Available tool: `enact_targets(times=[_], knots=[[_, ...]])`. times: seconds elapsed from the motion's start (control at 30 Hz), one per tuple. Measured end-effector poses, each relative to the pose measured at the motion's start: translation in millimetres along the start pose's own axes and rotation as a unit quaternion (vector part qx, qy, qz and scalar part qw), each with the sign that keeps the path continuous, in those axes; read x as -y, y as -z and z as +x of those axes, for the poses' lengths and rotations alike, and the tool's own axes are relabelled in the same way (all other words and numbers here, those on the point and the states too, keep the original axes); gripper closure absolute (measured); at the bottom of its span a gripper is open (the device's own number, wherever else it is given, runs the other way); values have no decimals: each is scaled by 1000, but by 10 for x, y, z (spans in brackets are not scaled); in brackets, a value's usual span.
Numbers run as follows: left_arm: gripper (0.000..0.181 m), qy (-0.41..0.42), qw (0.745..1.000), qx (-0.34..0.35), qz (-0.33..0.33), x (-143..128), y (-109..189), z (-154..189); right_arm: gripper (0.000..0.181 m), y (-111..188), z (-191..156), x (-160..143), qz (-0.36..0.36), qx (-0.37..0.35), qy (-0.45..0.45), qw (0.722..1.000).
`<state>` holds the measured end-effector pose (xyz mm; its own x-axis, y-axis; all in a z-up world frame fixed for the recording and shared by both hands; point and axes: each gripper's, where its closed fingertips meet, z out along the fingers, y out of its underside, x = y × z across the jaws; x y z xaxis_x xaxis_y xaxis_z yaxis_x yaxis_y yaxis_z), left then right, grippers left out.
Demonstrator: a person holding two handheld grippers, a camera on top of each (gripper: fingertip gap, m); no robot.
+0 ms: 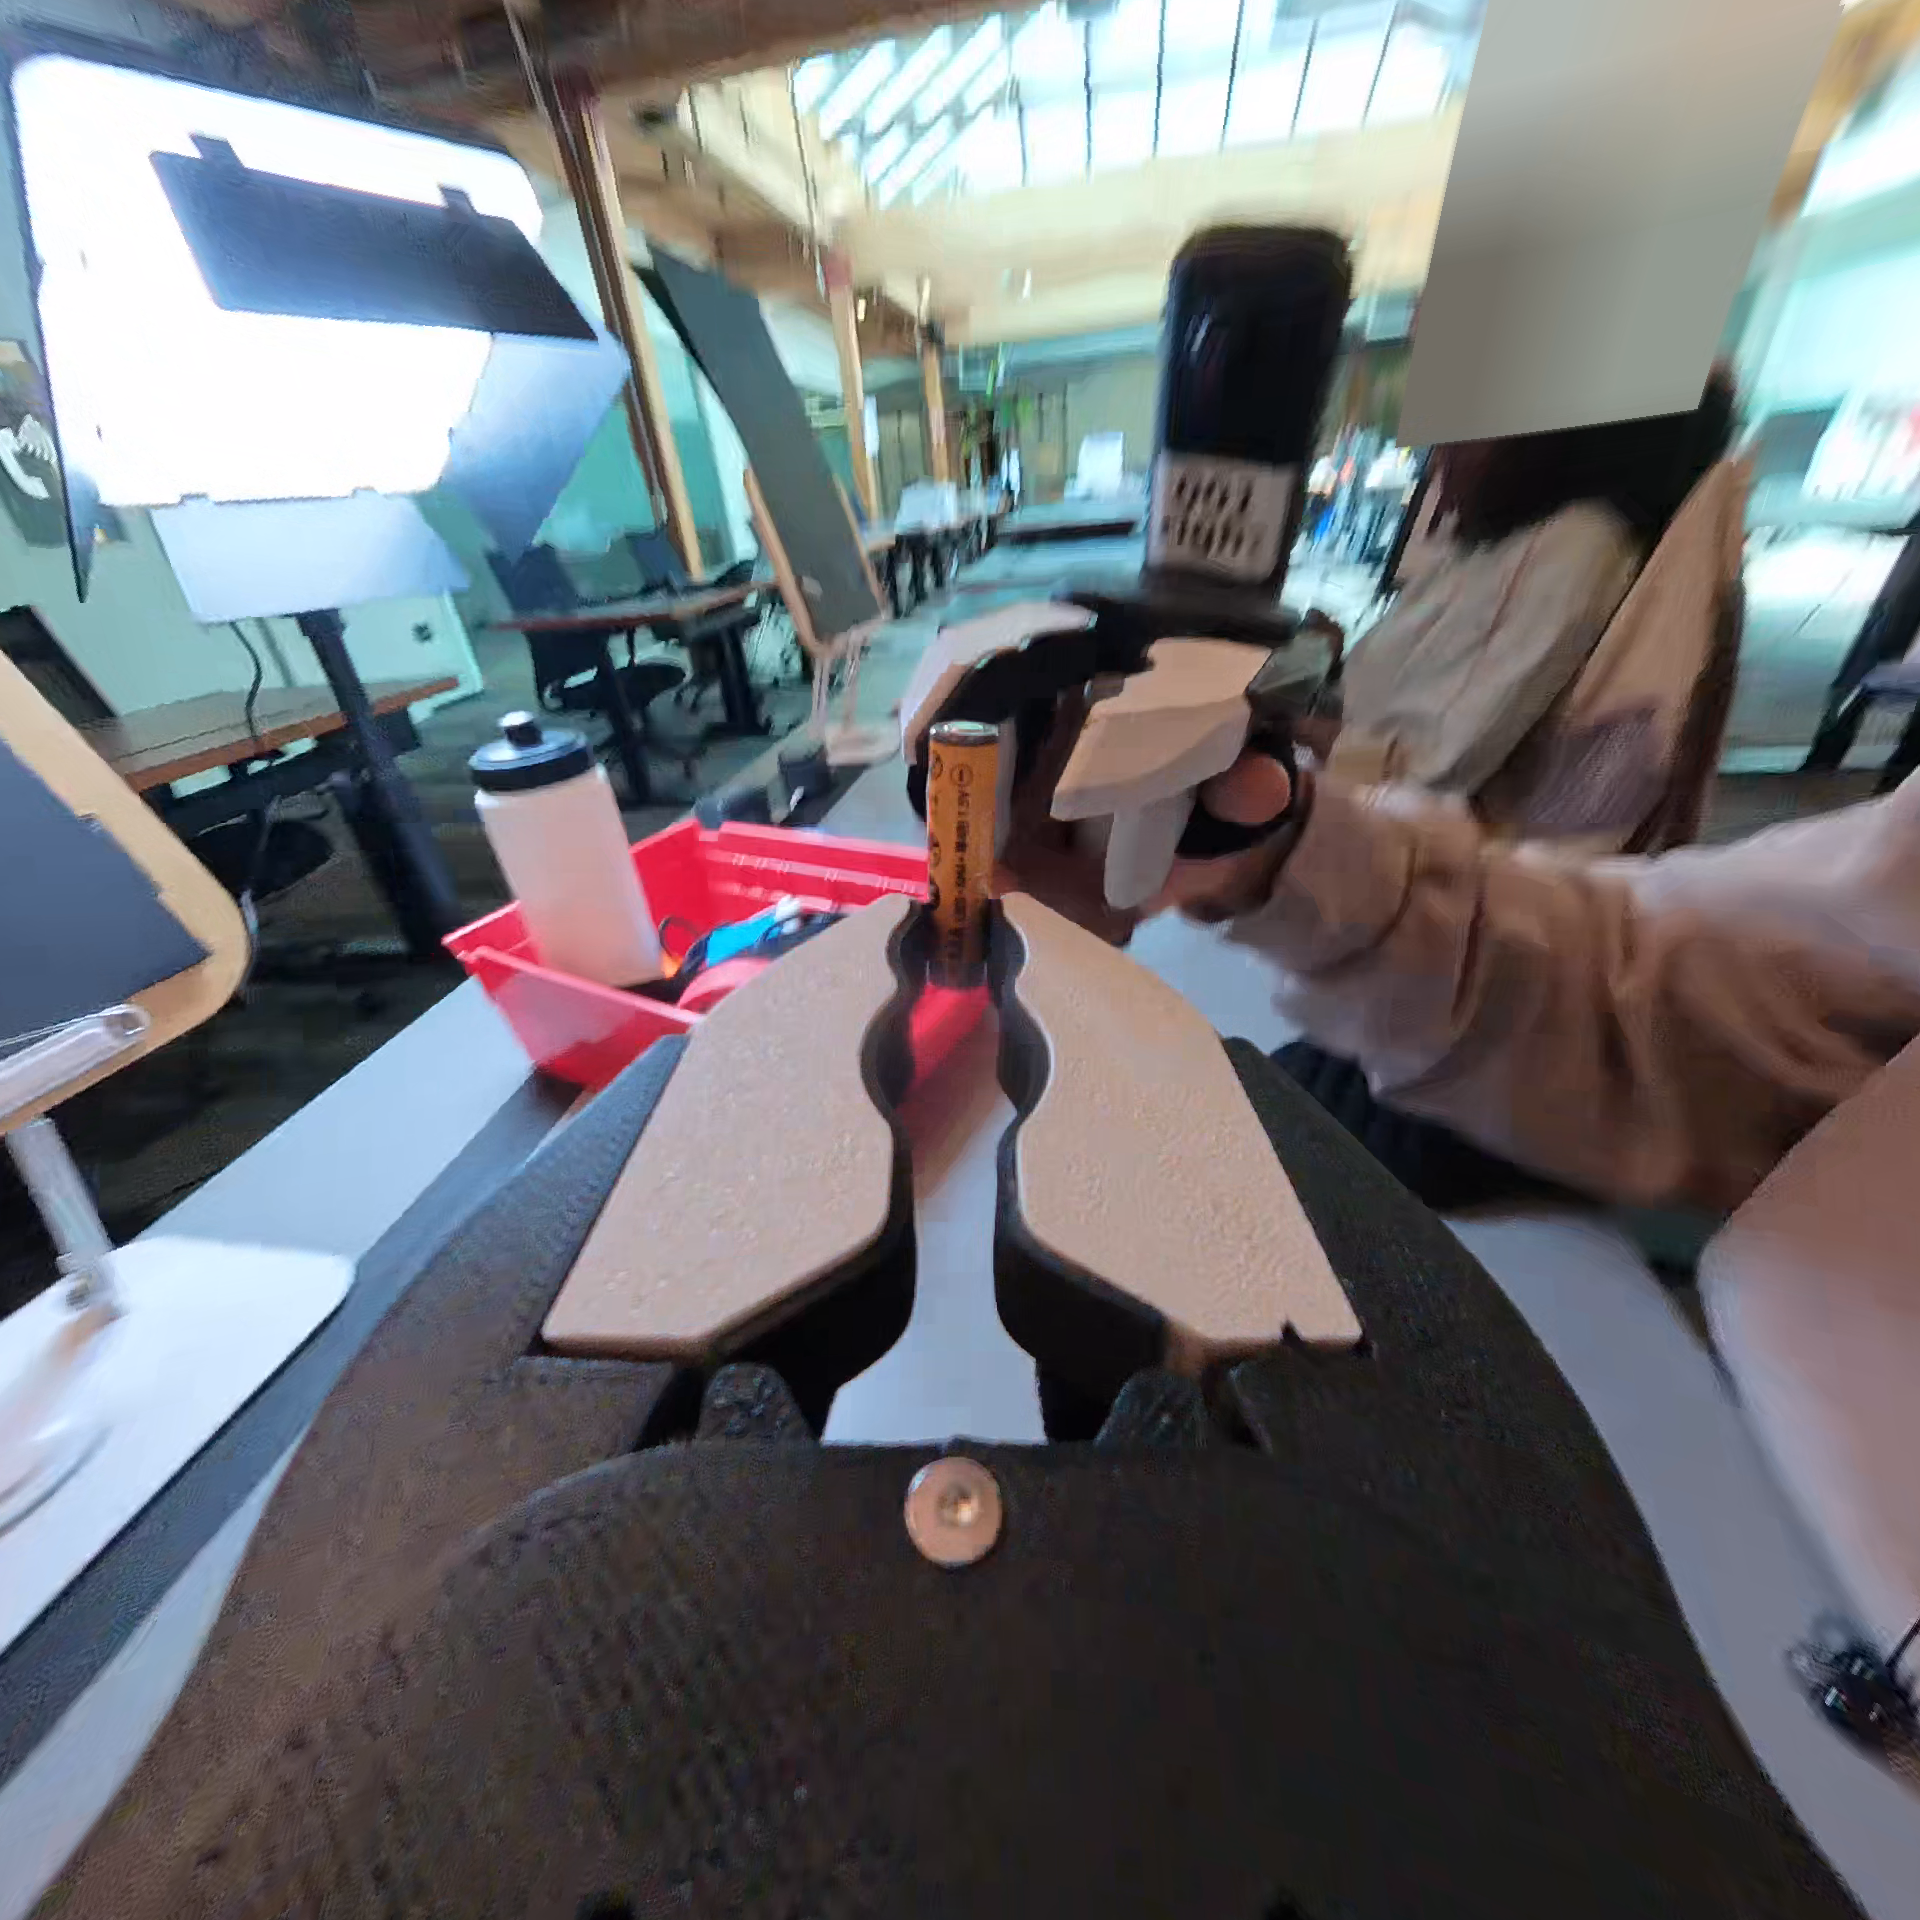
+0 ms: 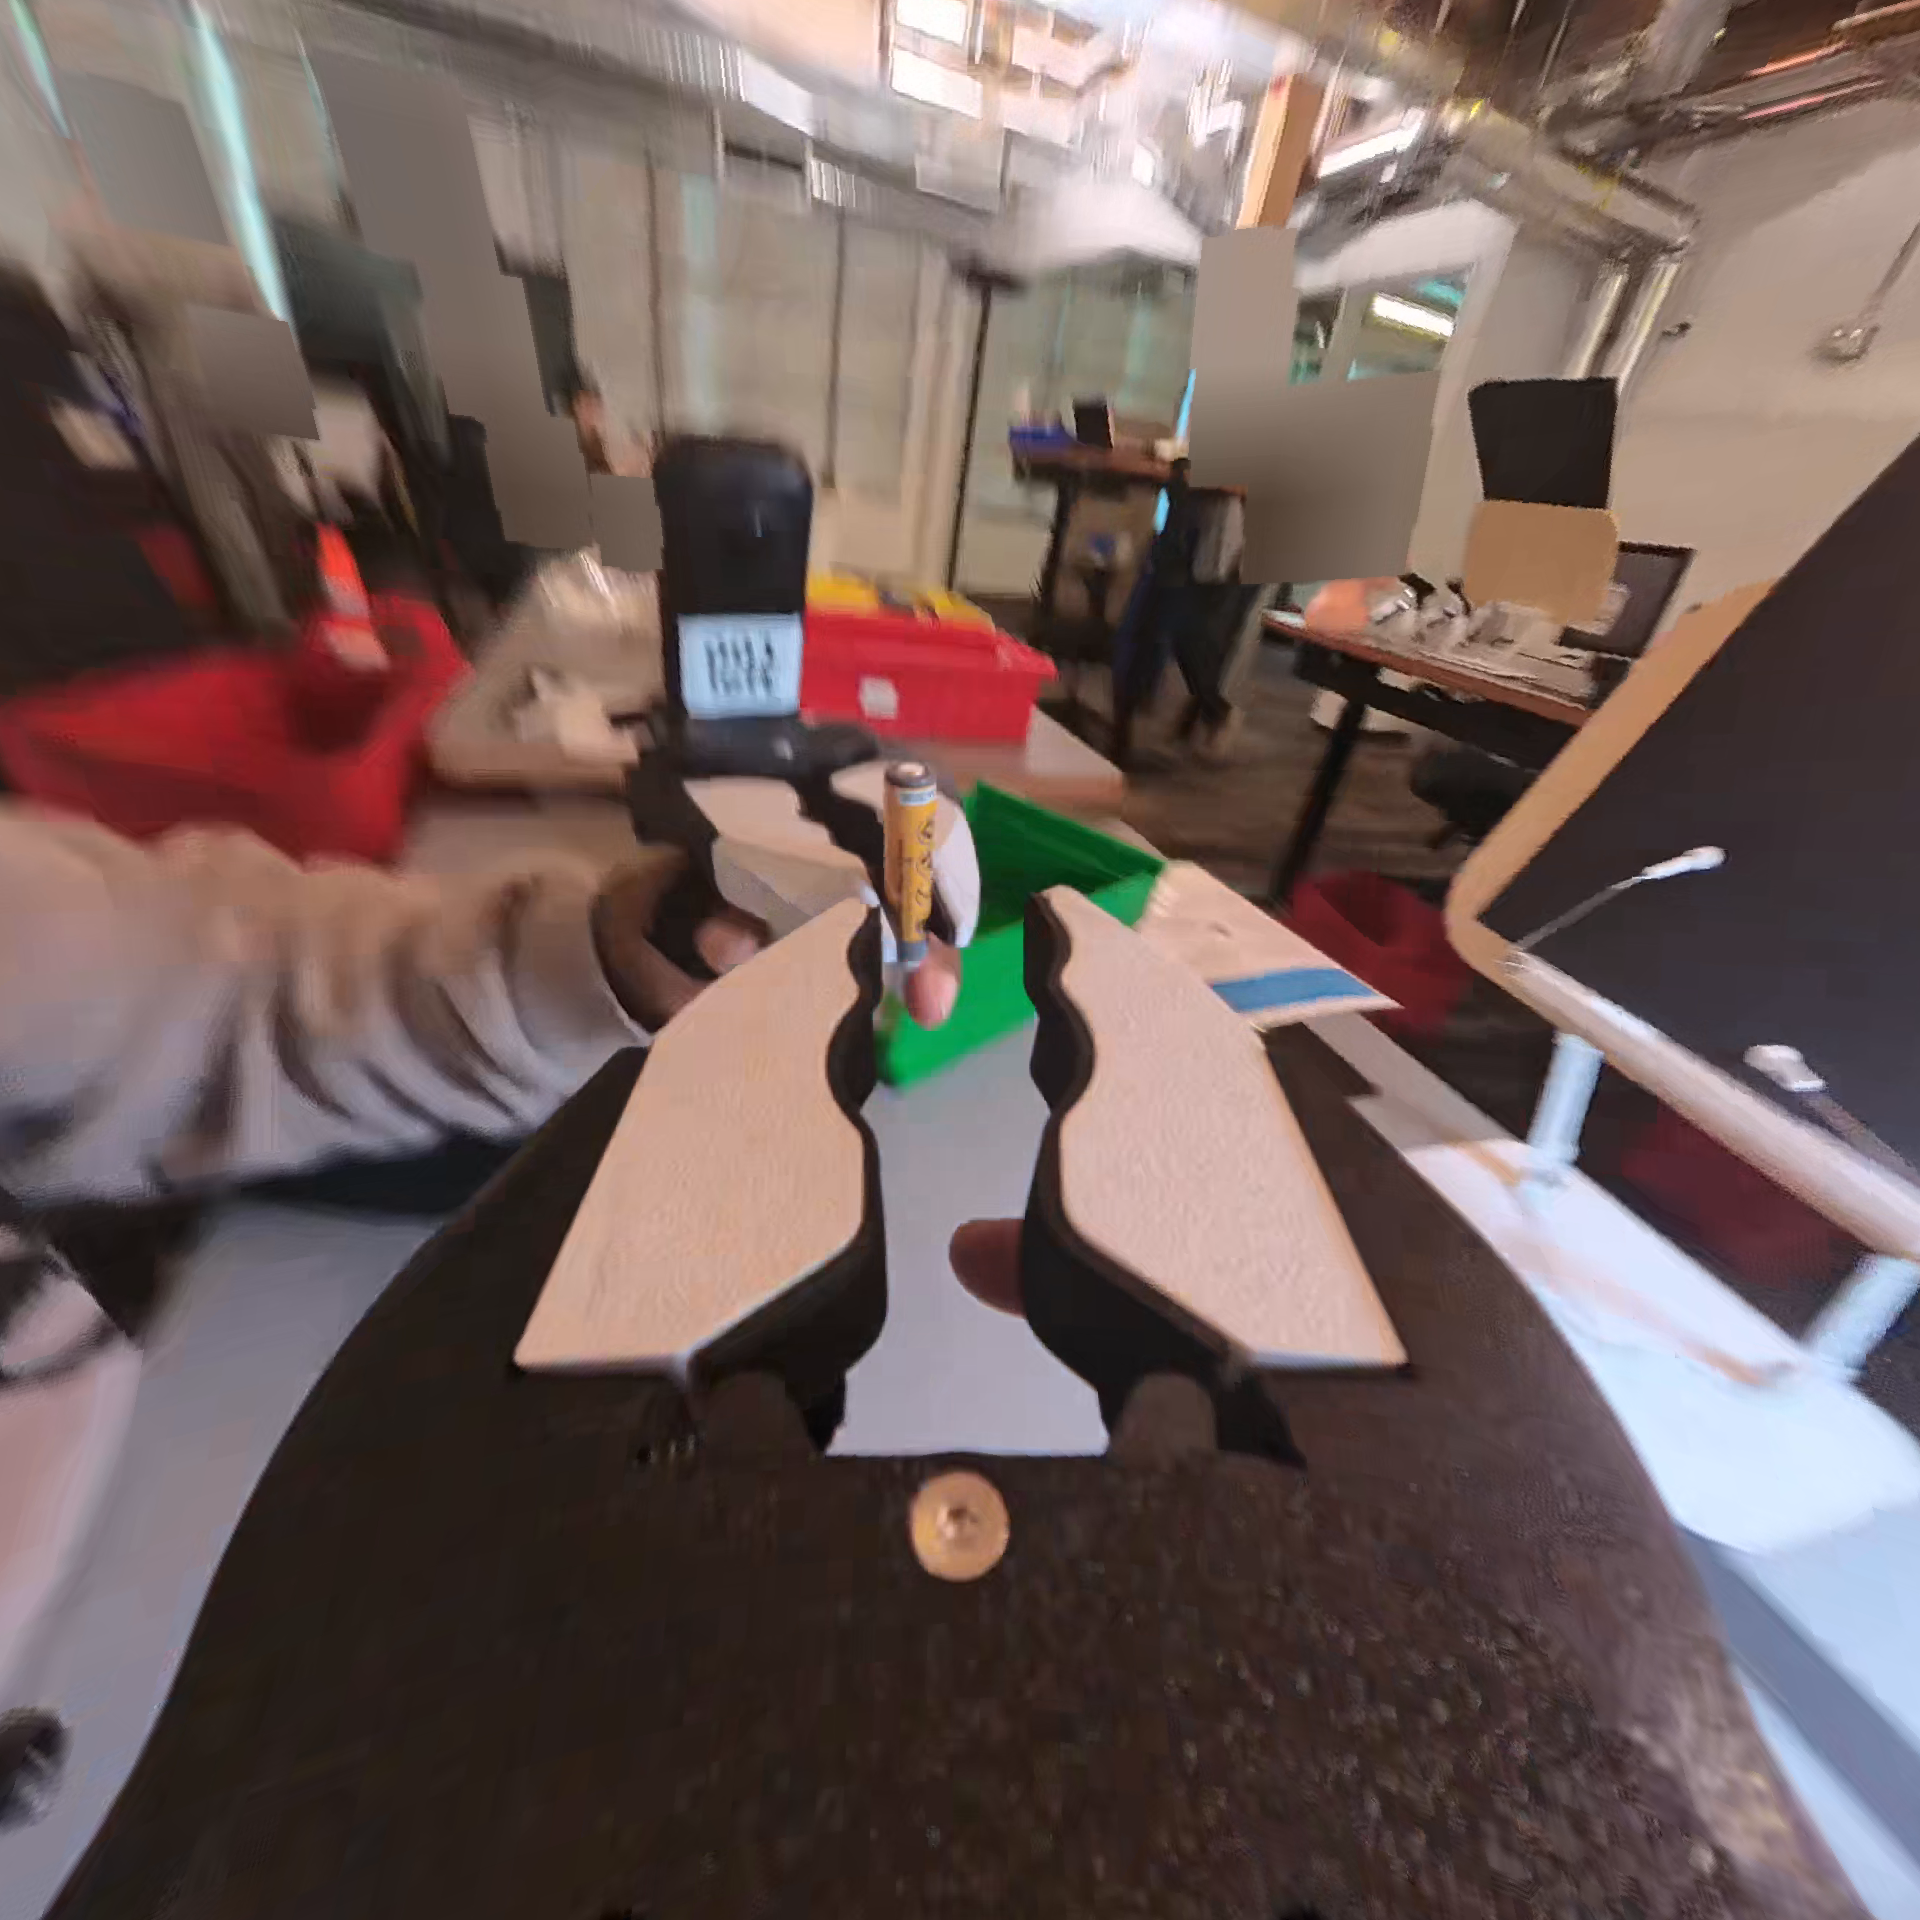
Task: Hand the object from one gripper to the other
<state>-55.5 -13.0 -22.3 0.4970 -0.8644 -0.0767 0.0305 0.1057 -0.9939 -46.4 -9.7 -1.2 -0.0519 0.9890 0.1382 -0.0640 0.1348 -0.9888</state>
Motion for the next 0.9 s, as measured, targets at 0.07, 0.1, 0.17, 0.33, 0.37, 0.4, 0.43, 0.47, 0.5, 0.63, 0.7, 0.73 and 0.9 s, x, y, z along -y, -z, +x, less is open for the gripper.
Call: enact_targets(times=[0.07, 0.1, 0.17, 0.33, 0.37, 0.4, 0.43, 0.47, 0.5, 0.63, 0.7, 0.73, 0.9], knots=[[170, 42, 997, -15, 59, 117, 37, -10, 154, -40, 3, 98, 59, 21, -86, 994], [171, 64, 994, -31, 85, 153, 45, 11, 152, -76, -20, 116, 76, 31, -109, 991], [171, 111, 985, -59, 119, 167, 31, 42, 150, -156, -89, 121, 96, 39, -120, 987], [171, 103, 987, -91, 86, -46, -135, 196, 170, -288, -182, -52, 36, 13, -49, 998], [171, 98, 989, -86, 75, -77, -157, 200, 170, -295, -189, -97, 15, 14, -42, 999], [171, 94, 990, -83, 65, -98, -166, 197, 170, -289, -188, -116, 3, 14, -36, 999], [171, 90, 991, -80, 53, -115, -163, 185, 170, -276, -176, -120, -5, 11, -30, 999], [170, 85, 993, -74, 36, -132, -153, 160, 170, -256, -157, -123, -14, 5, -19, 1000], [165, 85, 994, -70, 19, -140, -131, 129, 170, -231, -128, -121, -22, -6, 2, 1000], [156, 146, 986, -73, 19, 16, 46, 0, 170, -138, 58, -219, -99, -103, 214, 966], [156, 183, 981, -63, 10, 18, 73, -61, 170, -131, 159, -292, -145, -157, 323, 922], [155, 192, 980, -56, 2, -11, 61, -75, 170, -144, 184, -300, -153, -178, 369, 899], [152, 204, 978, -12, -29, -194, -58, -140, 171, -246, 213, -428, -192, -225, 505, 811]])
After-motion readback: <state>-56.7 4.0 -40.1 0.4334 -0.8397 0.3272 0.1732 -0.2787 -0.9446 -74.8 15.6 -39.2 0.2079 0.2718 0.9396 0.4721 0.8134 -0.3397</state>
